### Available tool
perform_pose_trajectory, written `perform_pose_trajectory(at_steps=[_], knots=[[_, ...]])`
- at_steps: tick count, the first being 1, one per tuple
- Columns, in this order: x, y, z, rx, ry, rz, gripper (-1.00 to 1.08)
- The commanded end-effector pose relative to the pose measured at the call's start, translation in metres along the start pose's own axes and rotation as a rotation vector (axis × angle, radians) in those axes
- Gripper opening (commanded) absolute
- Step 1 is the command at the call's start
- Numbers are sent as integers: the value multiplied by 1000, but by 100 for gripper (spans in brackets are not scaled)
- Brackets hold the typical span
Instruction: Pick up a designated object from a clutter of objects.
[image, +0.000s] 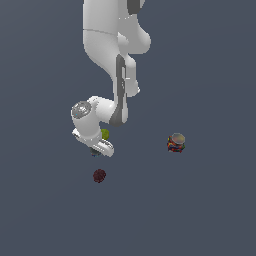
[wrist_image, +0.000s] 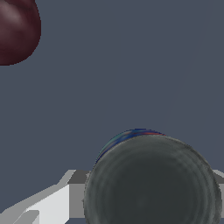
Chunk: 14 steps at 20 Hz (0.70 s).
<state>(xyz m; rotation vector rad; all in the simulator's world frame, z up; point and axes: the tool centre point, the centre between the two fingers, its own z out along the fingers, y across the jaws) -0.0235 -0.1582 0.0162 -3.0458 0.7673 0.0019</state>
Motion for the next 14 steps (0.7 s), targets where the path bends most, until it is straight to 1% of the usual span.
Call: perform_pose_trajectory(at_steps=[1, 7, 14], knots=[[0, -3, -5, 0, 1, -1, -100], [-3, -21, -30, 0, 1, -1, -100], [-8, -57, -83, 0, 1, 0, -100]])
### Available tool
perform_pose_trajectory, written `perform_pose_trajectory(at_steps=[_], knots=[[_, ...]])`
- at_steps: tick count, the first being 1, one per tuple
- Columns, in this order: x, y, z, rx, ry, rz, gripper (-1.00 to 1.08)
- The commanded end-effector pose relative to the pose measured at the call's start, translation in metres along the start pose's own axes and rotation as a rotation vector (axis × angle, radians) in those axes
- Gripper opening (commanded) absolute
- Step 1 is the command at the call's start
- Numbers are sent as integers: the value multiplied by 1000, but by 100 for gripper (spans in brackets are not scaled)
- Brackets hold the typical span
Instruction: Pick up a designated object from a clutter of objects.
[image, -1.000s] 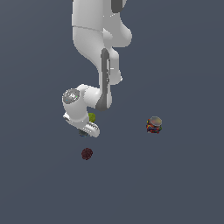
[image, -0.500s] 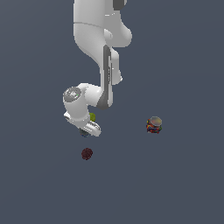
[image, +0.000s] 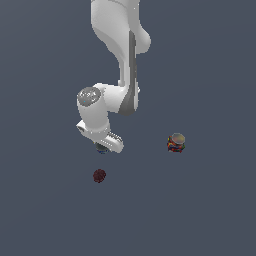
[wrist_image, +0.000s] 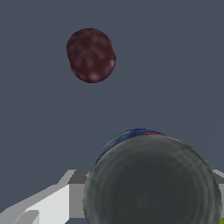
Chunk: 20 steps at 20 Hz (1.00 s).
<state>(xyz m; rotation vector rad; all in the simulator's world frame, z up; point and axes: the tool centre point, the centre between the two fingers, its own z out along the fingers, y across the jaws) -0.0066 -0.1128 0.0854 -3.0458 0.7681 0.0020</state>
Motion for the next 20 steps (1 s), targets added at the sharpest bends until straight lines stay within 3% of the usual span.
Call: perform_pose_trajectory(at_steps=[1, 20], knots=[[-2, -15, -23, 0, 1, 0, -100], [-17, -146, -213, -3, 3, 1, -100]])
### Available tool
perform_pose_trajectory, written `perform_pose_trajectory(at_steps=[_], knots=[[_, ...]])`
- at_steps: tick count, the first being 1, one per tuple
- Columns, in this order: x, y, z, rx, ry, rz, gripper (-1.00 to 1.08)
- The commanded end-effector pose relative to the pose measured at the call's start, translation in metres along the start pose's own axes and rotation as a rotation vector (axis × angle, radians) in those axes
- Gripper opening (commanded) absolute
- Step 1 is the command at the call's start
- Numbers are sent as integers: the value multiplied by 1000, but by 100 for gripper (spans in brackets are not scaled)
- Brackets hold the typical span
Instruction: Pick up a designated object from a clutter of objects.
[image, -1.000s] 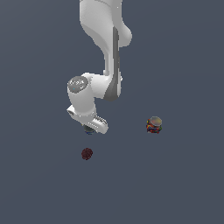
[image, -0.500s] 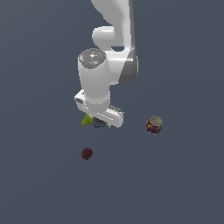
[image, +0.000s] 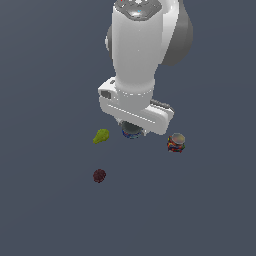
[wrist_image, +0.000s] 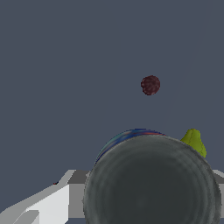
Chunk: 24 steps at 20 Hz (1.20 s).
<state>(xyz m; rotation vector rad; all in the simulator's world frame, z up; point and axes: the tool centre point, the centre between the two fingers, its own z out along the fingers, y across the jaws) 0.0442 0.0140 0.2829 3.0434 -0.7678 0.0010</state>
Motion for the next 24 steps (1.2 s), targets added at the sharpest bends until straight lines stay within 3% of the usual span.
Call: perform_pose_trajectory(at_steps=[1, 12, 24], knots=[[-2, -17, -25, 0, 0, 0, -100], [-4, -67, -94, 2, -1, -1, -100], [-3, -83, -115, 3, -1, -1, -100]])
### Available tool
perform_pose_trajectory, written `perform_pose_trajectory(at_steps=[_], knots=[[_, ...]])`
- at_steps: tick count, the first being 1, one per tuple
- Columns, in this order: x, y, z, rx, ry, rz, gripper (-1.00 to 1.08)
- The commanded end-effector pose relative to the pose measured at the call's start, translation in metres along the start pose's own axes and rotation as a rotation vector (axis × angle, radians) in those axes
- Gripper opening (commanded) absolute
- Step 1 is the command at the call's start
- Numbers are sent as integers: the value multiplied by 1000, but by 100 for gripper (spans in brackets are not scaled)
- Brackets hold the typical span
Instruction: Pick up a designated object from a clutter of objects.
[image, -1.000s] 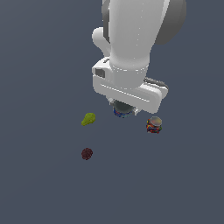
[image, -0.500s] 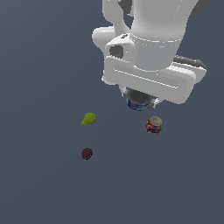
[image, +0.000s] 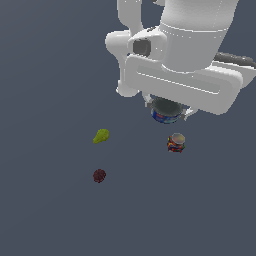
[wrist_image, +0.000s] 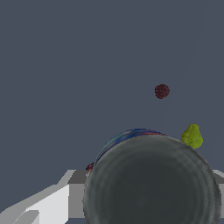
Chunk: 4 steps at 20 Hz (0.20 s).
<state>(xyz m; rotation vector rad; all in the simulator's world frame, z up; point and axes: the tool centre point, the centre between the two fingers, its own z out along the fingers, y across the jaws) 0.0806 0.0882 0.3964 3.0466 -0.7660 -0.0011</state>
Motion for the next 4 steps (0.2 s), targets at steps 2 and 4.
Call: perform_pose_trajectory(at_steps=[2, 4], knots=[[1, 0, -1, 0, 1, 0, -100], [1, 0, 0, 0, 1, 0, -100]])
